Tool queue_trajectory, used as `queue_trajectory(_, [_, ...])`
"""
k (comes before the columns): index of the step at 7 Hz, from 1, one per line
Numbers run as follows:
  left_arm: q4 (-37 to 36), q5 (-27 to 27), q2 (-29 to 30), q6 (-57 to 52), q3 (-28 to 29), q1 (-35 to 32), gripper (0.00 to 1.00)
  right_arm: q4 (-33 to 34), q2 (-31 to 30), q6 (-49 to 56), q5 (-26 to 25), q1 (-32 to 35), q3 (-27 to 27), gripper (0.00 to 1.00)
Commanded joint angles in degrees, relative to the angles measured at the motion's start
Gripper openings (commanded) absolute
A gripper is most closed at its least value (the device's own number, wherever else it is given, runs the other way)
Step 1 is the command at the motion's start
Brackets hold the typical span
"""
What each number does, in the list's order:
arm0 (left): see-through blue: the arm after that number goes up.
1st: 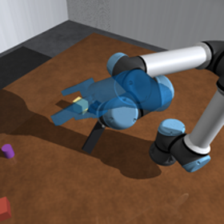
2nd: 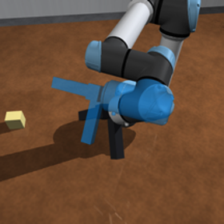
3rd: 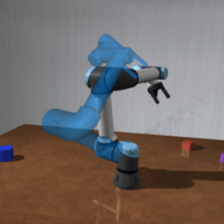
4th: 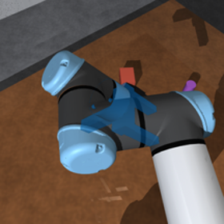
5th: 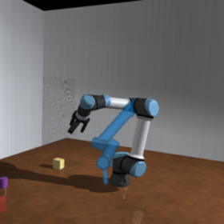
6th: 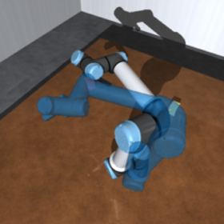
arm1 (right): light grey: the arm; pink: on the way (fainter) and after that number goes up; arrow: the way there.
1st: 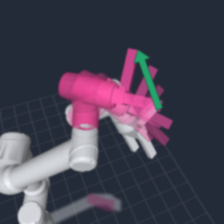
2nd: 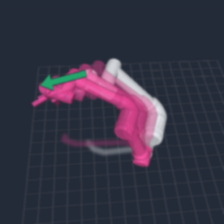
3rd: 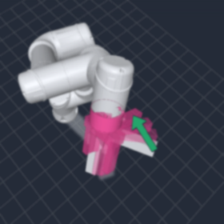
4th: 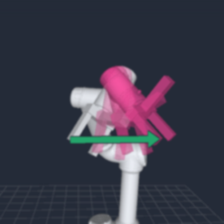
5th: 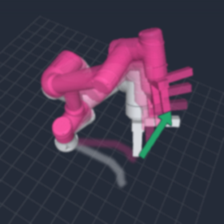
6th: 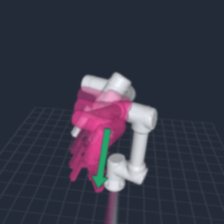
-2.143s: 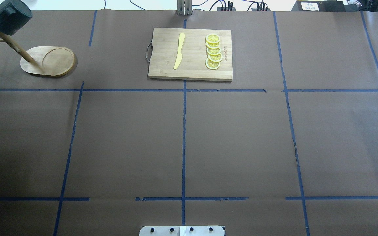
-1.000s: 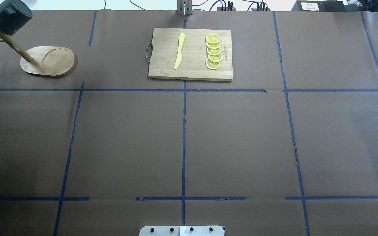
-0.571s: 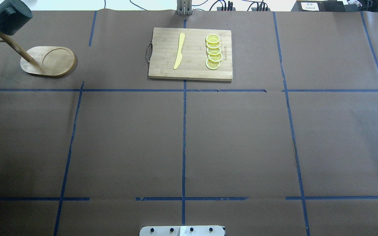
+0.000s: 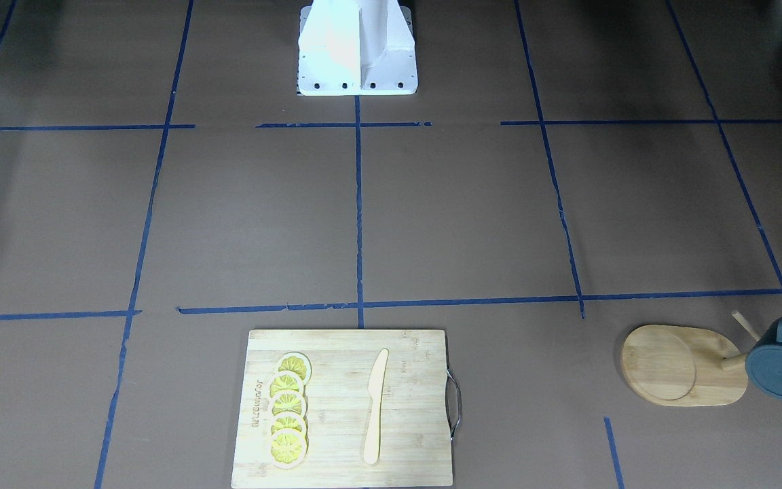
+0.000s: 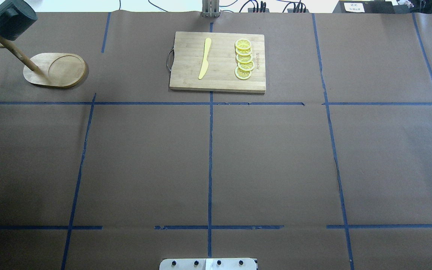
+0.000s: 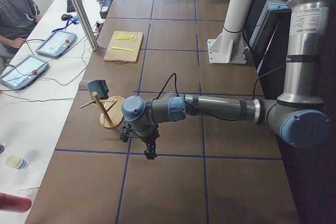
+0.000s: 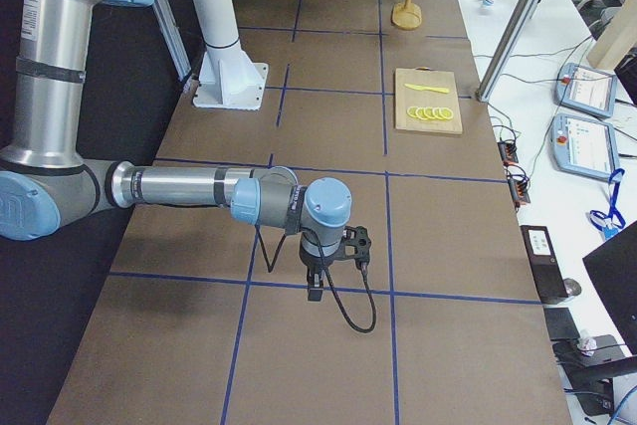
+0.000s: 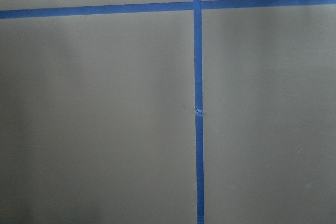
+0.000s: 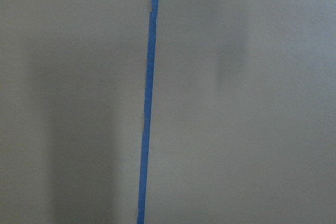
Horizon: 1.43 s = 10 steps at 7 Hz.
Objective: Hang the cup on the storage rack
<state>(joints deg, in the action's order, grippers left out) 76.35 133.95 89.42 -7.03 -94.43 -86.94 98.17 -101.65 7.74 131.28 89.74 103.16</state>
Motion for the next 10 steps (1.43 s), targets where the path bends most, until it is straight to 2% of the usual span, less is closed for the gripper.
queue_trajectory(1, [0.2,0.09,-0.12,-0.01,-0.05,-0.08,1.0,0.01,-0.04,0.0,-0.05,0.0,-0.15,1.0])
queue_trajectory(3, [0.03,2.45,-0.12,-0.01,-0.31,-0.08,1.0,0.01,-0.04,-0.09,-0.06,0.0,-0.41,1.0])
queue_trajectory(5, [-0.15,2.11,-0.12,0.26,-2.5,-0.08,1.0,0.01,-0.04,-0.09,0.03,0.0,-0.41,1.0])
queue_trajectory(10, [-0.24,2.11,-1.18,0.26,-2.78,-0.16,1.0,-0.08,0.05,-0.09,0.03,0.0,-0.33,1.0])
